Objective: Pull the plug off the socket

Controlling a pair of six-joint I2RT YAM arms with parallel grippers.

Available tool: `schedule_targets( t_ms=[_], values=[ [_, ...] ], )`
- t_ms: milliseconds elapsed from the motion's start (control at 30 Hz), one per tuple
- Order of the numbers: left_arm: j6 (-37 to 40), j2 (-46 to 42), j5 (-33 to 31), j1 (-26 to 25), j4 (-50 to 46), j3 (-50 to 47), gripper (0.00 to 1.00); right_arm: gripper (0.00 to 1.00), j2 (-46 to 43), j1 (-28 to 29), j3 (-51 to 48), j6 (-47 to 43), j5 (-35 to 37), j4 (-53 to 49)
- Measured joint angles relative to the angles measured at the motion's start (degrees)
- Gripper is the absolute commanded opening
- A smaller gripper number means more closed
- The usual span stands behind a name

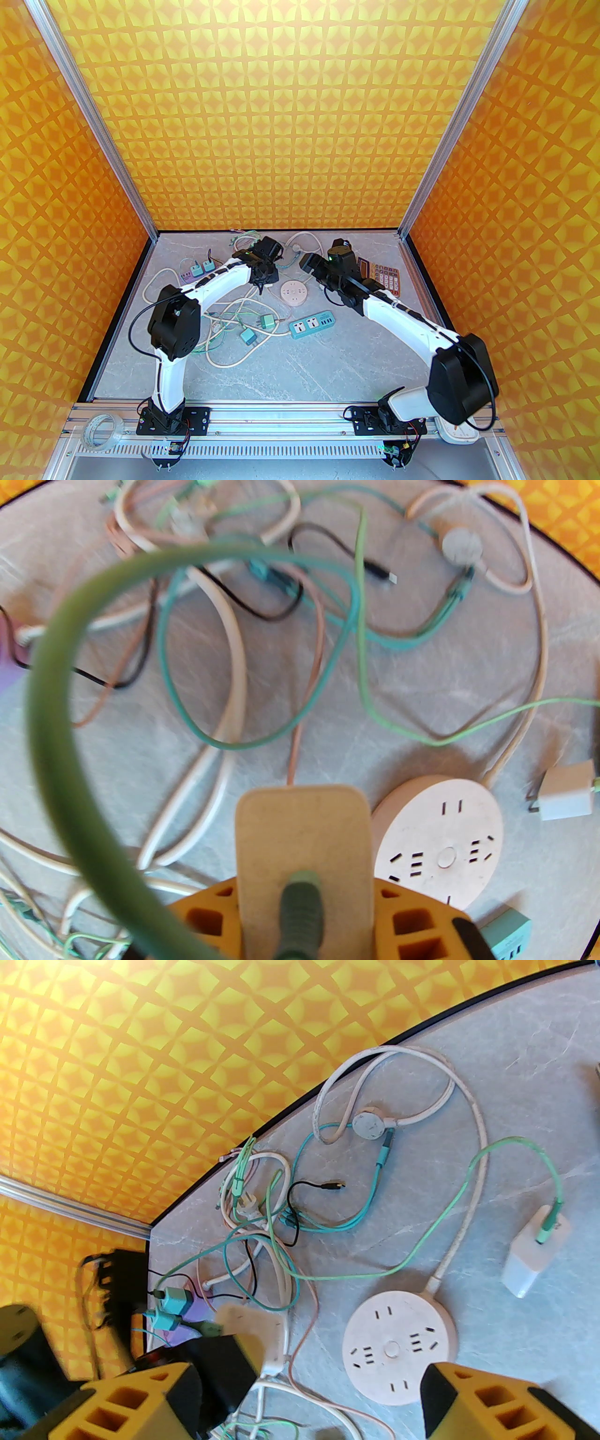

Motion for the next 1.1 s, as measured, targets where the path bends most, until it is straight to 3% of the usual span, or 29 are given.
schedule_targets(
  t_ms=[267, 367, 400, 633, 867, 1100],
  values=[
    [-0.20, -0.15, 2.40, 1.53, 1.66, -6.43, 0.00, 0.83, -1.42, 0.00, -2.86, -1.64, 1.60, -2.19],
    [-0.22, -2.43, 2.78, 1.46, 1.88, -8.66, 0.01, 0.98, -1.44, 0.00, -3.76, -2.27, 1.86, -2.25],
    [-0.20, -3.61, 2.91, 1.27, 1.92, -8.87, 0.01, 0.98, -1.55, -0.02, -3.98, -2.56, 2.05, -2.60],
    [0.13, -7.39, 2.93, -4.28, 4.07, -5.70, 0.03, 0.99, -7.45, -1.38, -7.61, -3.02, 5.07, -5.20],
    [1.57, 1.99, 3.85, -12.26, 4.35, 8.22, 0.04, 0.99, -22.51, -4.35, -13.92, -3.19, 14.99, -11.26],
    [1.14, 14.08, 6.34, -15.13, 4.96, 17.94, 0.07, 0.98, -35.21, -5.27, -17.27, -4.09, 22.60, -16.72]
  ],
)
